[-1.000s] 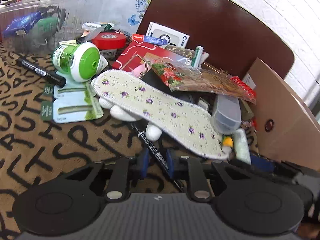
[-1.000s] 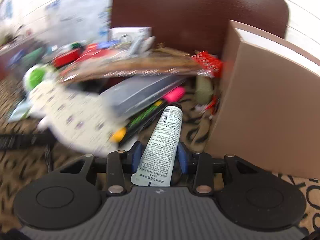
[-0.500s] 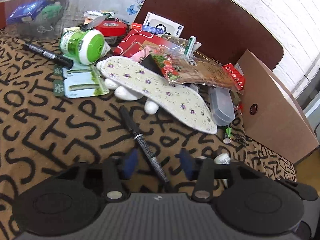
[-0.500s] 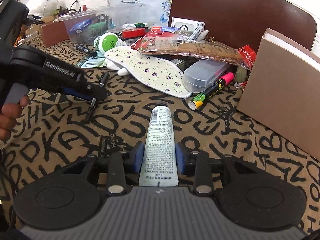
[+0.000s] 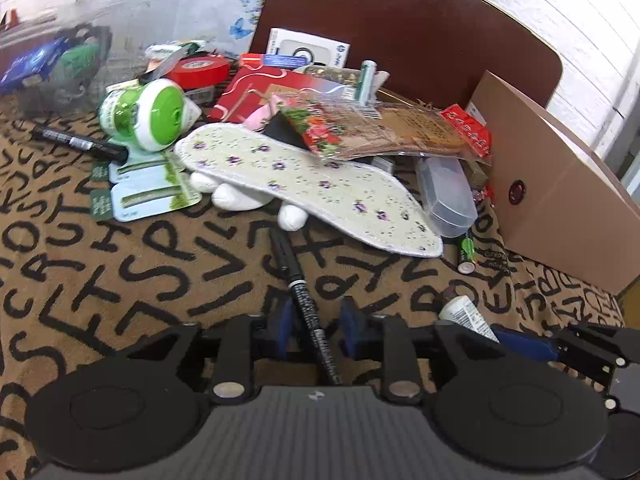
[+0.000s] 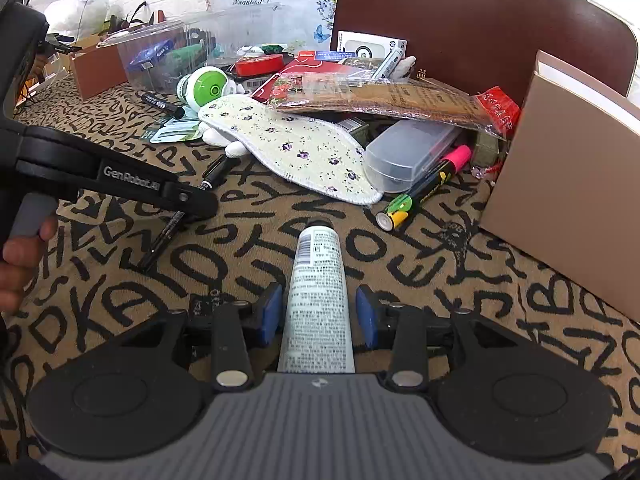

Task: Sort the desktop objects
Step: 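Grasp the black marker with the left gripper while the right grasps the white tube, then carry the marker and white tube in both grippers over the box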

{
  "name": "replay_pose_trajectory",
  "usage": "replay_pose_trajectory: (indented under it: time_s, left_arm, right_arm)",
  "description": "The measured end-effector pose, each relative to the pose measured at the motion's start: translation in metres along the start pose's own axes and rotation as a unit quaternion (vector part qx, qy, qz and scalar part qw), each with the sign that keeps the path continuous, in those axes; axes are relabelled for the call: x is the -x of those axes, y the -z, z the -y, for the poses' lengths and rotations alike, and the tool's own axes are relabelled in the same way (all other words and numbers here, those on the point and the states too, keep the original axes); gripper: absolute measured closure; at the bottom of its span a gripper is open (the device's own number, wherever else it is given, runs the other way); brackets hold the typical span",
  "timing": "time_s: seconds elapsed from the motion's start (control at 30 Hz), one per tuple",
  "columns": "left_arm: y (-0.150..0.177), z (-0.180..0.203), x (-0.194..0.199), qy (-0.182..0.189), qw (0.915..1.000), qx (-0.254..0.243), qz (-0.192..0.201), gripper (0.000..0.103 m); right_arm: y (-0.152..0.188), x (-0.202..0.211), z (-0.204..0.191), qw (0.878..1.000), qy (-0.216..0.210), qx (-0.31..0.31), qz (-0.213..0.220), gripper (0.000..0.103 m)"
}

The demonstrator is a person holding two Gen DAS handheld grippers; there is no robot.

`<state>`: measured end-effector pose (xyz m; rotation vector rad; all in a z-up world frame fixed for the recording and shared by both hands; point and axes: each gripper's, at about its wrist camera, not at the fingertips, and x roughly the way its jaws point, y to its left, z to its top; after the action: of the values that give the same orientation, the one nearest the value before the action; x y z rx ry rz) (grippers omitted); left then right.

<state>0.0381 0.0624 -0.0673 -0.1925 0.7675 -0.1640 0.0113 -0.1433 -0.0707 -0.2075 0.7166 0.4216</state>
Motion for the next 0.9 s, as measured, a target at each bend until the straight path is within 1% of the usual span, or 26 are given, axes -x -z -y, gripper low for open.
replay_pose_trajectory:
  time_s: [0.07,0.1,0.13,0.23,0.37,0.6,0.77,0.9]
  left_arm:
    - [0.002,0.008,0.000,-0.014,0.9994,-0.032,0.002,0.086]
    - [0.003,0.010,0.001,-0.014,0.9991,-0.039,0.001,0.092]
    - [0.003,0.011,0.003,-0.005,0.9992,-0.039,-0.002,0.095]
    - [0.008,0.014,0.011,0.023,0.9987,-0.043,-0.009,0.095]
    - [0.011,0.024,0.021,0.055,0.9974,-0.046,-0.007,0.095]
    - [-0.008,0.047,0.043,0.107,0.9928,-0.046,0.026,0.095]
    - [-0.034,0.073,0.056,0.155,0.9843,-0.064,0.056,0.095]
    - [-0.061,0.101,0.058,0.193,0.9743,-0.085,0.079,0.095]
  right_arm:
    - [0.001,-0.002,0.000,1.000,-0.003,-0.004,0.004,0.064]
    - [0.000,-0.001,0.001,1.000,-0.008,-0.009,0.004,0.072]
    - [0.000,0.001,0.001,1.000,-0.008,-0.012,0.004,0.073]
    - [0.002,0.008,0.001,1.000,-0.007,-0.025,0.008,0.073]
    - [0.002,0.024,0.005,0.999,-0.020,-0.045,0.023,0.073]
    - [-0.007,0.057,0.021,0.996,-0.022,-0.062,0.068,0.073]
    - [-0.021,0.084,0.040,0.991,-0.005,-0.066,0.113,0.073]
    - [-0.036,0.108,0.067,0.985,0.037,-0.070,0.154,0.073]
